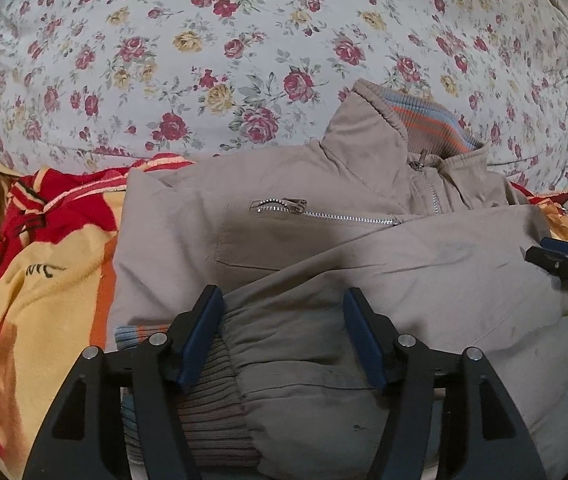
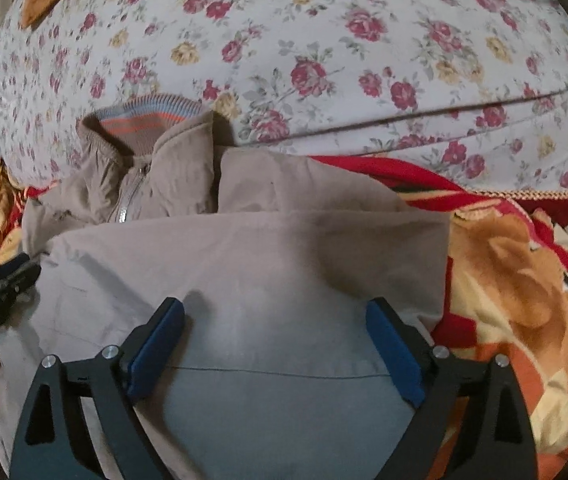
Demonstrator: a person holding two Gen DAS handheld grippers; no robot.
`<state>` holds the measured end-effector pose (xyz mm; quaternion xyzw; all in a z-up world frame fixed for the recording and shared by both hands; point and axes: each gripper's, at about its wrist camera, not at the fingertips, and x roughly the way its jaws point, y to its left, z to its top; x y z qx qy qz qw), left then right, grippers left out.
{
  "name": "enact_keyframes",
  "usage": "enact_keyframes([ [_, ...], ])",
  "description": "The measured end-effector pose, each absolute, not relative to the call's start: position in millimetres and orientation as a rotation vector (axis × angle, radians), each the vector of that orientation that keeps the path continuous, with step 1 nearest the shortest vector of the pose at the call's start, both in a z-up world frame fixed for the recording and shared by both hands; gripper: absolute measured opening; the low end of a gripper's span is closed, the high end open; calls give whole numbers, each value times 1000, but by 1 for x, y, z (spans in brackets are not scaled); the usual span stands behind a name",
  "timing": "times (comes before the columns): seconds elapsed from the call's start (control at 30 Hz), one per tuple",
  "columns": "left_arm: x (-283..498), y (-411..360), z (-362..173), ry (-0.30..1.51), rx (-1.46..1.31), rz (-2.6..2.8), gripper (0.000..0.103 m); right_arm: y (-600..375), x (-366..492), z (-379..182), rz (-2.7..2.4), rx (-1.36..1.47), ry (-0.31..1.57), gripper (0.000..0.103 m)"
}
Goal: Fold large clothes
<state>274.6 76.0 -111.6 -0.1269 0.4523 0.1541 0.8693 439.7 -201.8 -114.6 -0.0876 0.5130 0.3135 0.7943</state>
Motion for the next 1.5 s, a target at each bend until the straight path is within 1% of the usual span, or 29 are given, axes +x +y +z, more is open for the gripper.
enact_keyframes([
  [0.23, 274, 74, -111, 950, -259, 330, 58, -190, 457, -120, 645, -228, 1095, 94],
  [0.37, 274, 75, -112, 956, -249, 331, 58, -190, 458, -105, 625, -183, 1073, 79],
  [0.53, 277, 74, -110, 957, -239, 334, 58, -206, 429, -56, 629, -116, 963, 77],
  [0.57, 274, 74, -105, 943, -256, 342, 58, -209, 422, -51, 634, -116, 949, 73],
  [0.6, 272, 75, -100, 933, -281, 349, 58, -212, 416, -47, 637, -122, 942, 66],
  [0.63, 268, 75, -93, 921, -310, 362, 58, -214, 408, -45, 638, -128, 938, 62],
  [0.73, 256, 65, -70, 846, -390, 328, 58, -219, 394, -51, 655, -150, 958, 48],
  [0.77, 254, 59, -70, 845, -399, 314, 58, -222, 391, -54, 659, -148, 964, 41],
  [0.8, 254, 54, -74, 864, -398, 310, 58, -223, 389, -60, 659, -145, 979, 41],
  [0.9, 263, 38, -103, 995, -333, 343, 58, -233, 386, -85, 640, -153, 1023, 40],
  [0.97, 266, 26, -109, 989, -233, 371, 59, -233, 384, -99, 658, -196, 985, 40],
  [1.03, 269, 22, -109, 992, -208, 389, 61, -232, 383, -102, 660, -200, 970, 42],
  [1.13, 271, 27, -112, 991, -239, 371, 64, -232, 383, -102, 665, -199, 976, 45],
  [1.2, 274, 30, -114, 991, -250, 359, 66, -228, 383, -101, 680, -217, 985, 53],
  [1.27, 276, 30, -115, 988, -242, 359, 66, -225, 380, -96, 663, -231, 995, 52],
  [1.3, 273, 30, -113, 989, -240, 361, 66, -223, 377, -89, 655, -238, 992, 48],
  [1.33, 272, 27, -110, 990, -238, 366, 66, -221, 371, -79, 673, -239, 962, 46],
  [1.43, 264, 15, -93, 967, -257, 358, 66, -212, 349, -59, 726, -257, 874, 47],
  [1.5, 258, 0, -84, 946, -236, 321, 66, -204, 343, -64, 741, -263, 906, 49],
])
